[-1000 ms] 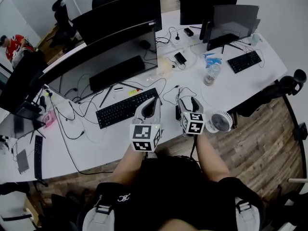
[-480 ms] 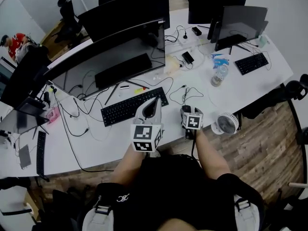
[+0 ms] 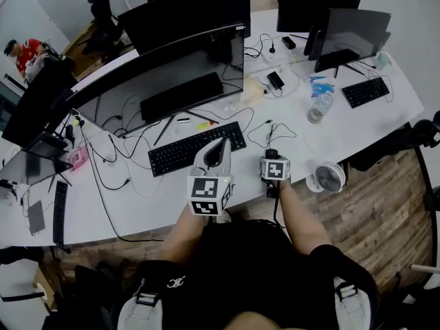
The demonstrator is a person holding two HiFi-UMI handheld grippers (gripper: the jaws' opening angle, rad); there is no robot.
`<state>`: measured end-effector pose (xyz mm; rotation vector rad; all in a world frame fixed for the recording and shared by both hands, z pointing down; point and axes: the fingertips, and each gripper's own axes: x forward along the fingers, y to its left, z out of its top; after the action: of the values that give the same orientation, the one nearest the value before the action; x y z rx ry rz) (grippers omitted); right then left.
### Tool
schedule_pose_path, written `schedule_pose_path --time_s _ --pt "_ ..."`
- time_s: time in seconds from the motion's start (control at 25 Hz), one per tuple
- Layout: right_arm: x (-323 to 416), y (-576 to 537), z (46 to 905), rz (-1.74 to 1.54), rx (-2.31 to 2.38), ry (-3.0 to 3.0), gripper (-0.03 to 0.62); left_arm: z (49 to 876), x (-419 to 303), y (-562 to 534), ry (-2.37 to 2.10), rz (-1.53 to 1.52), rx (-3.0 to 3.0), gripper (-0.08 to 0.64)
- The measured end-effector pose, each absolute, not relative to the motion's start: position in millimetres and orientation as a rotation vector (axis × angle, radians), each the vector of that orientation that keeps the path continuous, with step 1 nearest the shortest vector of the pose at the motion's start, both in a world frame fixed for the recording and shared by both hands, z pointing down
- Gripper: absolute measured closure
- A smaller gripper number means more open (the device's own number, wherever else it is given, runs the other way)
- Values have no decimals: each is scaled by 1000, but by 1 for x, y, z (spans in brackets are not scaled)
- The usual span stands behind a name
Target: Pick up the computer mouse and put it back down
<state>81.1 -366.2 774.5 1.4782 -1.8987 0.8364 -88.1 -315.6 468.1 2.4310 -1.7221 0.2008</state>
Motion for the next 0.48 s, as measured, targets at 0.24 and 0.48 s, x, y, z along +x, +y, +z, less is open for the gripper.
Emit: schedule_pose_path --time_s 0.24,0.48 --pt "82 -359 789 853 1449 -1853 308 467 -93 -313 -1724 187 2431 509" --pt "96 -361 753 739 1551 -1909 313 464 -92 -311 -1710 160 2442 509"
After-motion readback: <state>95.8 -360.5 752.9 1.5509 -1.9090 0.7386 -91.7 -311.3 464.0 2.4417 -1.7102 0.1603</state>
